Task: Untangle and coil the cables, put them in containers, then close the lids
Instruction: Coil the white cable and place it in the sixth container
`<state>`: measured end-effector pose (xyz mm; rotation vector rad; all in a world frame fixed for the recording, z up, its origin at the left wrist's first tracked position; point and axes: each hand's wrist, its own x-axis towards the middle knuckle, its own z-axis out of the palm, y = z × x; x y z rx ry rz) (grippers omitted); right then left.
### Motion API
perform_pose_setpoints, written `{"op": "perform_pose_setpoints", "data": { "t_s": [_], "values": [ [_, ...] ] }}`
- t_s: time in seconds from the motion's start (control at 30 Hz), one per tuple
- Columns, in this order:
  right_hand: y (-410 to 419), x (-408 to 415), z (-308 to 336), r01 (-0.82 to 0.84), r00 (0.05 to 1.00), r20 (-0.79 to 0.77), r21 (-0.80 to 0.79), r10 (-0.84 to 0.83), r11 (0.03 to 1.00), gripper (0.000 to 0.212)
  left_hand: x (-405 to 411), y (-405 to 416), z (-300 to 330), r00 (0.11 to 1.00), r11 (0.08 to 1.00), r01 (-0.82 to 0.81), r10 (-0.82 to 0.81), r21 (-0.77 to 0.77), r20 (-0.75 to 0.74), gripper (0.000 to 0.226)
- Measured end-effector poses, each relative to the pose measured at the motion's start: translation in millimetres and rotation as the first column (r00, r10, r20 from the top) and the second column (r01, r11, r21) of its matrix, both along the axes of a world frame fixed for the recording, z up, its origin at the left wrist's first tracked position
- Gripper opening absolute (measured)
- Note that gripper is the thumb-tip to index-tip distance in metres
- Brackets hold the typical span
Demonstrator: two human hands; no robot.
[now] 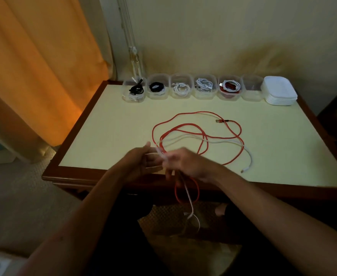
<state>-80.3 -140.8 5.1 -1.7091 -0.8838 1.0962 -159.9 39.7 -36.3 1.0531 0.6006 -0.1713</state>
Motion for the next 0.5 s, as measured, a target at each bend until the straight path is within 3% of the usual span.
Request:
{"op": "perform_pose_setpoints", "data": {
  "t_s": [0.07, 0.13, 0.23, 0.33, 0.4, 0.5],
  "values": [
    [-3.9, -11.9, -12.5, -0.220, 0.975, -0.001, -0.148, 0.222, 0.964, 0.027, 3.9, 4.1, 3.7, 1.000, 0.999, -0.030, 0.031, -0.024, 0.004, 0.049],
    [-7.7, -17.4, -22.9, -0.370, 0.929, -0.065, -0.216, 0.365, 0.904, 0.033, 4.0, 3.4, 6.1, 1.000, 1.000, -0.010, 0.010, 0.021, -0.005, 0.040],
    [-11.4, -15.3, -32.4, -0.424, 0.904, -0.039, -0.200, 0.425, 0.883, 0.043, -0.3, 1.2, 2.5, 0.998, 0.996, 0.053, -0.054, 0.069, 0.010, 0.028],
    [-10.8, -5.5, -33.3, -0.056, 0.969, -0.245, -0.104, 0.029, 0.993, 0.062, -10.1, 5.7, -2.6, 0.991, 0.991, 0.109, -0.114, 0.079, 0.064, 0.023],
    [-9.3, 7.7, -27.9, 0.222, 0.894, -0.387, -0.056, -0.226, 0.973, 0.069, -17.6, 8.5, -4.7, 0.980, 0.982, 0.178, -0.182, 0.057, 0.086, 0.020],
    [-6.2, 28.0, -16.4, 0.430, 0.751, -0.551, -0.010, -0.364, 0.903, 0.061, -27.9, 11.4, -10.9, 0.946, 0.949, 0.309, -0.313, 0.060, 0.084, 0.019]
  ]
}}
